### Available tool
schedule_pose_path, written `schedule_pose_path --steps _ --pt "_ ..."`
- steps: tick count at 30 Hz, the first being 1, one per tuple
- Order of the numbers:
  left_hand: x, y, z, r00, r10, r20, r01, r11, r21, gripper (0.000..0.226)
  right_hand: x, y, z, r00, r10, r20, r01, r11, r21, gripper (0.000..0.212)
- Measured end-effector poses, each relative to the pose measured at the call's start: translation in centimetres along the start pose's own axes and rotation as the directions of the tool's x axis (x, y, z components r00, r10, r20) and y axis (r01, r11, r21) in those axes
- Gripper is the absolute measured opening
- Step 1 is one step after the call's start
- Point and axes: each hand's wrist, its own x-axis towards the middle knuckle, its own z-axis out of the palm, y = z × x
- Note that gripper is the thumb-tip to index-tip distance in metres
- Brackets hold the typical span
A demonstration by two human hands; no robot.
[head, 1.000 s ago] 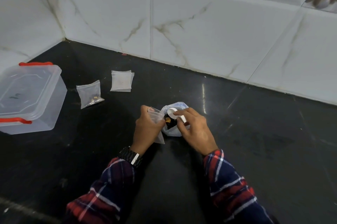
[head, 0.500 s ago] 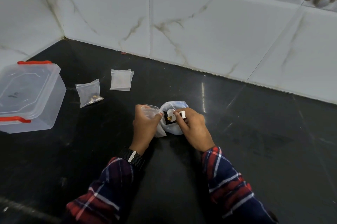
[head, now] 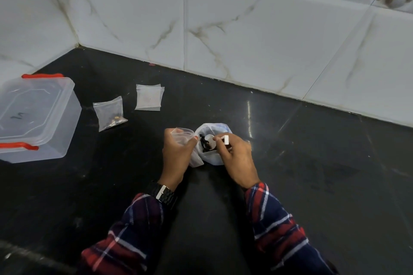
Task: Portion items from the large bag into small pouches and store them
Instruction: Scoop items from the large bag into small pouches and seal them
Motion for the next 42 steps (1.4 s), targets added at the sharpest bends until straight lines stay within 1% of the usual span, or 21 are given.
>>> schedule_pose_path --steps 3,7,12,16,18,22,24,27,28,30,32,35,37,39,42 --pt "-0.2 0.1 -0.1 1.0 0.008 0.002 -0.008 1.0 0.023 0.036 0.2 0.0 0.2 0.992 0.088 -0.086 -0.082 0.994 0.07 0.024" --pt "-0.3 0.3 -0.5 0.998 0.055 0.035 -0.057 0.995 0.08 0.039 0.0 -0.2 0.4 0.99 0.107 -0.094 -0.1 0.992 0.073 0.021" --pt "-0.6 0.5 -1.7 0.976 0.206 0.076 -0.218 0.948 0.233 0.044 -0.1 -1.0 -0.4 0.985 0.137 -0.103 -0.124 0.985 0.123 0.02" --pt "-1.4 1.0 -2.7 0.953 0.277 0.12 -0.3 0.91 0.286 0.049 0.0 -3.0 -1.5 0.985 0.125 -0.114 -0.098 0.971 0.22 0.014" --pt "-1.6 1.3 -3.2 0.944 0.298 0.143 -0.327 0.902 0.282 0.051 0.1 -4.4 -1.9 0.99 0.084 -0.114 -0.051 0.962 0.267 0.012" --pt "-2.1 1.8 -3.8 0.947 0.279 0.159 -0.312 0.918 0.246 0.053 -0.5 -6.7 -1.5 0.985 -0.118 -0.124 0.145 0.961 0.237 0.012" --pt "-2.3 2.1 -4.0 0.951 0.27 0.153 -0.296 0.937 0.187 0.051 -0.9 -7.2 -1.1 0.972 -0.225 -0.072 0.234 0.959 0.161 0.015" --pt "-2.6 2.6 -4.4 0.963 0.24 0.119 -0.254 0.96 0.12 0.045 -1.4 -7.2 -0.4 0.92 -0.376 0.112 0.379 0.925 -0.006 0.02" --pt "-2.7 2.7 -4.5 0.966 0.232 0.115 -0.245 0.962 0.118 0.043 -1.6 -7.1 -0.2 0.901 -0.414 0.13 0.423 0.904 -0.051 0.023" --pt "-2.8 2.8 -4.6 0.968 0.224 0.111 -0.237 0.964 0.122 0.038 -1.9 -7.0 0.1 0.876 -0.475 0.084 0.482 0.87 -0.105 0.031" --pt "-2.9 2.9 -4.7 0.968 0.226 0.107 -0.238 0.964 0.12 0.036 -2.1 -6.9 0.3 0.864 -0.498 0.067 0.503 0.857 -0.112 0.034" --pt "-2.8 2.7 -4.8 0.969 0.223 0.106 -0.235 0.964 0.122 0.039 -2.4 -6.6 0.4 0.875 -0.477 0.082 0.483 0.871 -0.086 0.034" --pt "-2.8 2.5 -4.8 0.969 0.223 0.108 -0.234 0.966 0.109 0.04 -2.4 -6.4 0.3 0.879 -0.461 0.124 0.472 0.878 -0.084 0.031" --pt "-2.8 2.5 -4.8 0.967 0.226 0.113 -0.238 0.966 0.104 0.04 -2.6 -6.3 0.2 0.874 -0.463 0.15 0.479 0.872 -0.098 0.032" --pt "-2.8 2.6 -4.6 0.966 0.23 0.122 -0.243 0.964 0.105 0.037 -2.7 -6.1 0.2 0.873 -0.468 0.135 0.482 0.871 -0.094 0.033"
